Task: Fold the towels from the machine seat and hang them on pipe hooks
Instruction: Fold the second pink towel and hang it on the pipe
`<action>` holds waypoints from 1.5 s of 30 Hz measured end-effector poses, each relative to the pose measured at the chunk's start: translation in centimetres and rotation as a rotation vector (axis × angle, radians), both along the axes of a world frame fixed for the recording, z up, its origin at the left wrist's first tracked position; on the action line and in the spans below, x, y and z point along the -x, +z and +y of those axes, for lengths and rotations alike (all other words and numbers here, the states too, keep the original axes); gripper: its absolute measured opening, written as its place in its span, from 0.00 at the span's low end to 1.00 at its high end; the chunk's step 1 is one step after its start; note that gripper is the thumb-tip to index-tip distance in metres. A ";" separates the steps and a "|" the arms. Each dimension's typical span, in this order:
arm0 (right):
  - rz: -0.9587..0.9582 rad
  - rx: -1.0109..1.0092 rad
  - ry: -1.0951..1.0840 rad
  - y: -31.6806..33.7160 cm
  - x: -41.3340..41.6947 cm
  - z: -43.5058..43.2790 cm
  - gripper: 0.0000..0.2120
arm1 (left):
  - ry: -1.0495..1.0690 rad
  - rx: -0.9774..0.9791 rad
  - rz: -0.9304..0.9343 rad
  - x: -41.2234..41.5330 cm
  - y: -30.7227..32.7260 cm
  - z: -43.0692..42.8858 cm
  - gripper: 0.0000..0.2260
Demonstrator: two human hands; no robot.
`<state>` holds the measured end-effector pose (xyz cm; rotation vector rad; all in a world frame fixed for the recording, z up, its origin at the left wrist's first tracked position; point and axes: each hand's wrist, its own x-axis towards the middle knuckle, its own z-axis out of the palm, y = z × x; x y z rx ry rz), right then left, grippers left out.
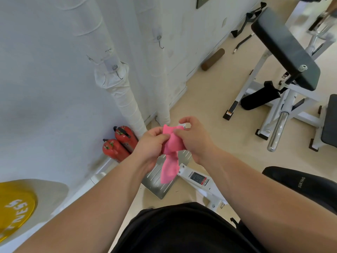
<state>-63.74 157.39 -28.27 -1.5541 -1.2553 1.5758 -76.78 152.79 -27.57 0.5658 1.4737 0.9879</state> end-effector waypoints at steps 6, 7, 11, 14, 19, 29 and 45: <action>0.310 0.106 0.088 1.9 -0.8 -0.1 0.18 | 0.142 -0.088 -0.034 0.9 1.0 -0.1 0.16; 0.266 0.052 0.137 1.8 -1.0 -0.1 0.18 | 0.163 -0.089 -0.055 1.0 1.1 -0.1 0.15; 0.068 -0.130 0.215 1.5 -1.2 -0.2 0.10 | 0.194 -0.045 -0.211 1.2 1.5 0.1 0.08; 0.052 -0.185 0.191 1.7 -0.8 -0.5 0.06 | 0.215 -0.034 -0.310 1.1 2.1 0.2 0.09; 0.145 -0.173 0.060 2.5 -0.2 -0.6 0.10 | 0.365 -0.109 -0.453 -0.3 2.9 0.2 0.13; 0.505 0.192 -0.263 3.2 1.1 -0.9 0.03 | 0.217 -0.269 0.029 -0.8 2.1 -0.6 0.14; -0.405 -0.638 0.481 2.4 -1.7 0.8 0.10 | 0.161 -0.115 -0.046 1.0 4.2 -0.2 0.11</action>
